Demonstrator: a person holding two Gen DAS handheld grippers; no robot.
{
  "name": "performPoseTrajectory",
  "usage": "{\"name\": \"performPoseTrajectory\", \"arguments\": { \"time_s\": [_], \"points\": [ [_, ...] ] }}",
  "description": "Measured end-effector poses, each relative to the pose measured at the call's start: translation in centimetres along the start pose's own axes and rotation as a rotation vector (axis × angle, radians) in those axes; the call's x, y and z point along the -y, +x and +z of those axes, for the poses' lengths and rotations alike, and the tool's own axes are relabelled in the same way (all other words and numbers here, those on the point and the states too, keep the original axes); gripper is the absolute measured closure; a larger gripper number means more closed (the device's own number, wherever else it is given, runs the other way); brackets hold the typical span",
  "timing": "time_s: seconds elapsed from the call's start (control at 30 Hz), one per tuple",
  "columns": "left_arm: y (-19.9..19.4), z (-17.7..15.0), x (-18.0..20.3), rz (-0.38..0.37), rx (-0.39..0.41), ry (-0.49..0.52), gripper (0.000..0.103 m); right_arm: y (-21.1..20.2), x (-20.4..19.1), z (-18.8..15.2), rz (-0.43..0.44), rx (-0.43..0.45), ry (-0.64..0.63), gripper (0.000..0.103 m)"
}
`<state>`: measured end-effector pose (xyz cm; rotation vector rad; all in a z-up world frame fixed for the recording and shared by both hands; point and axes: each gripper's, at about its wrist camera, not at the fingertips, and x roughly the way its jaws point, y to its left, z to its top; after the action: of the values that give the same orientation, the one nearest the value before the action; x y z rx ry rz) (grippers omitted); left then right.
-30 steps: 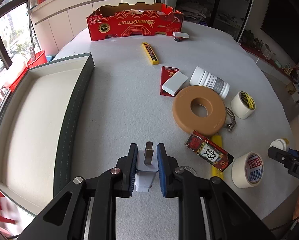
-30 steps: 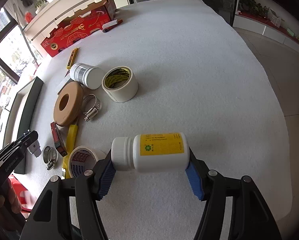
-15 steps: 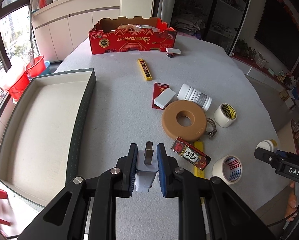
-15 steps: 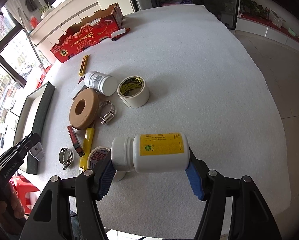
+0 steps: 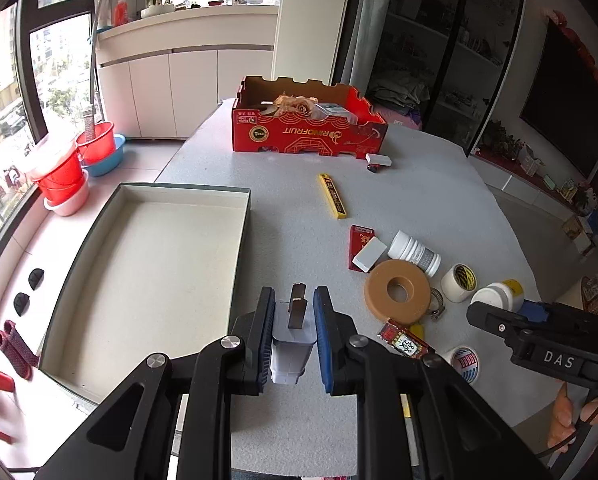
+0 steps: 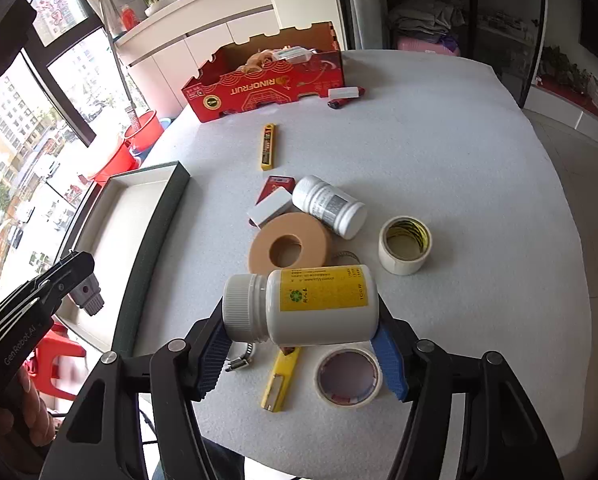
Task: Organize rigid objects
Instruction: 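Lift and carry plug adapter and bottle with both grippers over the grey tray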
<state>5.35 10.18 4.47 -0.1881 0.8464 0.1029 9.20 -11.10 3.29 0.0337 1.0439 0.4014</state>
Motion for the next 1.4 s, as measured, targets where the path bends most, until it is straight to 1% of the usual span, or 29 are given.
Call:
{"name": "performPoseTrajectory", "arguments": {
  "time_s": [0.3, 0.43, 0.53, 0.7, 0.73, 0.8, 0.9, 1.07, 1.27, 1.4],
  "points": [
    [-3.1, 3.0, -6.0, 0.052, 0.061, -0.083, 0.082, 0.7, -8.9, 4.3, 0.102, 0.020, -0.151, 0.038],
    [-4.5, 4.5, -8.5, 0.115, 0.099, -0.094, 0.082, 1.1, -12.3, 6.0, 0.145, 0.025, -0.200, 0.038],
    [-4.8, 5.4, -10.4, 0.170, 0.117, -0.109, 0.082, 1.8, -14.3, 6.8, 0.165, 0.024, -0.230, 0.038],
    [-2.3, 5.4, -12.8, 0.285, 0.113, -0.140, 0.082, 4.1, -16.6, 7.7, 0.174, 0.000, -0.245, 0.038],
    [-1.6, 5.2, -13.1, 0.293, 0.104, -0.145, 0.082, 4.7, -16.9, 7.9, 0.174, -0.008, -0.247, 0.038],
    [-0.2, 4.8, -13.6, 0.291, 0.085, -0.164, 0.082, 6.0, -17.3, 8.1, 0.167, -0.022, -0.242, 0.038],
    [2.3, 4.3, -14.1, 0.311, 0.049, -0.168, 0.082, 8.0, -17.6, 8.3, 0.169, -0.048, -0.224, 0.038],
    [6.0, 3.9, -15.2, 0.318, -0.031, -0.198, 0.082, 11.1, -18.2, 8.6, 0.151, -0.084, -0.229, 0.038],
    [8.1, 3.6, -15.8, 0.334, -0.075, -0.207, 0.082, 13.2, -18.6, 8.7, 0.138, -0.105, -0.240, 0.038],
    [8.9, 3.6, -16.5, 0.343, -0.086, -0.220, 0.082, 13.9, -19.0, 8.8, 0.132, -0.113, -0.251, 0.038]
  ]
}}
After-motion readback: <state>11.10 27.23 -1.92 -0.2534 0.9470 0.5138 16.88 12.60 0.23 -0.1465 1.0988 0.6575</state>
